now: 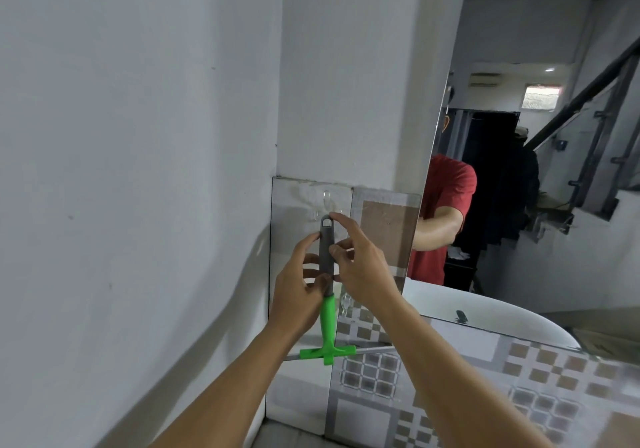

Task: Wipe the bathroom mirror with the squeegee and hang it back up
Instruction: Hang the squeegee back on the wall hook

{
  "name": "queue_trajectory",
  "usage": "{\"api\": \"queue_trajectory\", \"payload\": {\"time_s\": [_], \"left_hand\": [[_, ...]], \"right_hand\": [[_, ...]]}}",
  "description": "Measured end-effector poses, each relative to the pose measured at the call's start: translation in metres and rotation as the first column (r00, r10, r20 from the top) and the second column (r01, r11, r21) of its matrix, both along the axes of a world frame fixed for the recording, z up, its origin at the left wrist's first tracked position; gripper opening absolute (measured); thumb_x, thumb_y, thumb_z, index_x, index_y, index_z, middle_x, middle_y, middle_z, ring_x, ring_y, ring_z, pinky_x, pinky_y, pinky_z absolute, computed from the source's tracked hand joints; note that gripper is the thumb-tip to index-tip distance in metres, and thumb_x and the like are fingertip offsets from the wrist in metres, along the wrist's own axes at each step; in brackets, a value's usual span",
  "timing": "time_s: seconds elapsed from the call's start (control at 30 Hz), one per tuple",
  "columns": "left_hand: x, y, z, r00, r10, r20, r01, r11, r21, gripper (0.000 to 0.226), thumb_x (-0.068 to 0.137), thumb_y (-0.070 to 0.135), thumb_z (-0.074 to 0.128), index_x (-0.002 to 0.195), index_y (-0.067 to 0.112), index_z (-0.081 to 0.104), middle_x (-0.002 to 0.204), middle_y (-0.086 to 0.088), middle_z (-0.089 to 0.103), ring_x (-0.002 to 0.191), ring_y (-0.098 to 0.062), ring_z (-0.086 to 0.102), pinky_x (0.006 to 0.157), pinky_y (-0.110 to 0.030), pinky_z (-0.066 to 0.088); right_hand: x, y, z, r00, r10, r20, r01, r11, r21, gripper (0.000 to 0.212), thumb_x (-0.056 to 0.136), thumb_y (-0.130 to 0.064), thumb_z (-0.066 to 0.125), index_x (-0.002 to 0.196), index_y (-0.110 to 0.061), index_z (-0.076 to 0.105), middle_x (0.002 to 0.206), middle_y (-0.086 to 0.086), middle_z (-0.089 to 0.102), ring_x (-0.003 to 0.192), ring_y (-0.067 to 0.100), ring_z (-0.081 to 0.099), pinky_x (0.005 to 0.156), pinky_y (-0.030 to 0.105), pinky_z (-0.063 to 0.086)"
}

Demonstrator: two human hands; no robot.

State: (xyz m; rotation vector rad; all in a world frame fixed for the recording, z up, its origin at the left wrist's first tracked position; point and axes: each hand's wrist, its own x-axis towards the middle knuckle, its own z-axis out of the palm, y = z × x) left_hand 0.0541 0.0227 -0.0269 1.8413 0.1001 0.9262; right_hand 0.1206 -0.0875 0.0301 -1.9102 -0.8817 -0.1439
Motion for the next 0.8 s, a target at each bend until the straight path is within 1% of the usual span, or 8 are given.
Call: {"api": "queue_trajectory", "payload": {"time_s": [0.1, 0.17, 0.3, 0.4, 0.5, 0.6, 0.67, 0.8], "left_hand": [[0.0038, 0.0027, -0.0012, 1.0, 0.016, -0.001, -0.016, 1.0, 0.007, 0.062, 0.094, 0.003, 0.065, 0.144, 0.034, 0.047, 0.108, 0.01, 0.068, 0.092, 0.0, 0.069, 0.077, -0.026, 0.063], [0.0041, 0.0043, -0.0016, 1.0, 0.016, -0.002, -0.016, 1.0, 0.007, 0.061, 0.093, 0.002, 0.064, 0.142, 0.035, 0.048, 0.107, 0.012, 0.068, 0.091, -0.002, 0.069, 0.078, -0.027, 0.063], [0.0041, 0.0049, -0.0026, 1.0, 0.017, 0.008, -0.017, 1.0, 0.015, 0.064, 0.094, 0.001, 0.063, 0.137, 0.044, 0.045, 0.106, 0.014, 0.066, 0.094, -0.007, 0.07, 0.077, -0.024, 0.062], [0.0051, 0.0045, -0.003, 1.0, 0.023, 0.011, -0.023, 1.0, 0.015, 0.064, 0.095, 0.001, 0.064, 0.135, 0.046, 0.044, 0.107, 0.015, 0.065, 0.095, -0.007, 0.069, 0.075, -0.017, 0.059], [0.0046, 0.0048, -0.0032, 1.0, 0.018, 0.018, -0.018, 1.0, -0.002, 0.063, 0.095, 0.0, 0.063, 0.135, 0.046, 0.045, 0.106, 0.015, 0.065, 0.093, -0.006, 0.069, 0.072, -0.015, 0.058], [0.0044, 0.0055, -0.0032, 1.0, 0.026, 0.014, -0.026, 1.0, 0.013, 0.064, 0.094, 0.001, 0.063, 0.139, 0.044, 0.047, 0.108, 0.013, 0.066, 0.095, -0.007, 0.069, 0.077, -0.023, 0.062], [0.0042, 0.006, -0.003, 0.999, 0.032, 0.01, -0.033, 0.999, 0.035, 0.063, 0.095, 0.003, 0.063, 0.139, 0.044, 0.047, 0.106, 0.017, 0.066, 0.094, -0.005, 0.069, 0.078, -0.025, 0.062], [0.0037, 0.0072, -0.0049, 0.999, 0.036, 0.016, -0.037, 0.999, 0.04, 0.066, 0.094, 0.004, 0.063, 0.135, 0.052, 0.045, 0.106, 0.023, 0.066, 0.094, 0.004, 0.067, 0.077, -0.026, 0.062]], "right_hand": [[0.0007, 0.0029, -0.0005, 1.0, 0.002, -0.006, -0.002, 1.0, 0.005, 0.053, 0.104, -0.012, 0.051, 0.145, -0.044, 0.04, 0.089, -0.012, 0.062, 0.078, 0.002, 0.064, 0.057, 0.013, 0.053], [0.0005, 0.0045, -0.0026, 1.0, -0.006, -0.016, 0.007, 1.0, 0.016, 0.054, 0.104, -0.013, 0.052, 0.146, -0.045, 0.039, 0.089, -0.013, 0.062, 0.077, 0.001, 0.063, 0.053, 0.01, 0.05], [0.0004, 0.0063, -0.0061, 1.0, -0.017, -0.014, 0.017, 0.999, 0.037, 0.055, 0.104, -0.014, 0.052, 0.146, -0.045, 0.039, 0.09, -0.012, 0.063, 0.08, 0.002, 0.063, 0.058, 0.013, 0.052], [0.0006, 0.0066, -0.0062, 1.0, -0.024, -0.011, 0.025, 0.999, 0.045, 0.055, 0.104, -0.013, 0.053, 0.146, -0.045, 0.04, 0.091, -0.009, 0.064, 0.083, 0.005, 0.065, 0.072, 0.026, 0.061], [0.0001, 0.0066, -0.0071, 0.999, -0.036, -0.009, 0.036, 0.998, 0.053, 0.054, 0.103, -0.013, 0.054, 0.146, -0.044, 0.041, 0.089, -0.009, 0.065, 0.081, 0.006, 0.066, 0.076, 0.032, 0.063], [-0.0001, 0.0061, -0.0067, 0.999, -0.034, -0.012, 0.035, 0.997, 0.068, 0.054, 0.103, -0.012, 0.054, 0.146, -0.043, 0.043, 0.088, -0.008, 0.065, 0.081, 0.007, 0.066, 0.078, 0.032, 0.063], [0.0003, 0.0063, -0.0063, 0.999, -0.03, -0.022, 0.031, 0.997, 0.067, 0.055, 0.103, -0.012, 0.054, 0.146, -0.043, 0.043, 0.088, -0.009, 0.066, 0.082, 0.006, 0.066, 0.079, 0.031, 0.063], [-0.0016, 0.0048, -0.005, 0.999, -0.035, 0.011, 0.035, 0.999, 0.027, 0.056, 0.103, -0.013, 0.054, 0.148, -0.042, 0.04, 0.091, -0.011, 0.066, 0.081, 0.0, 0.062, 0.068, 0.016, 0.053]]}}
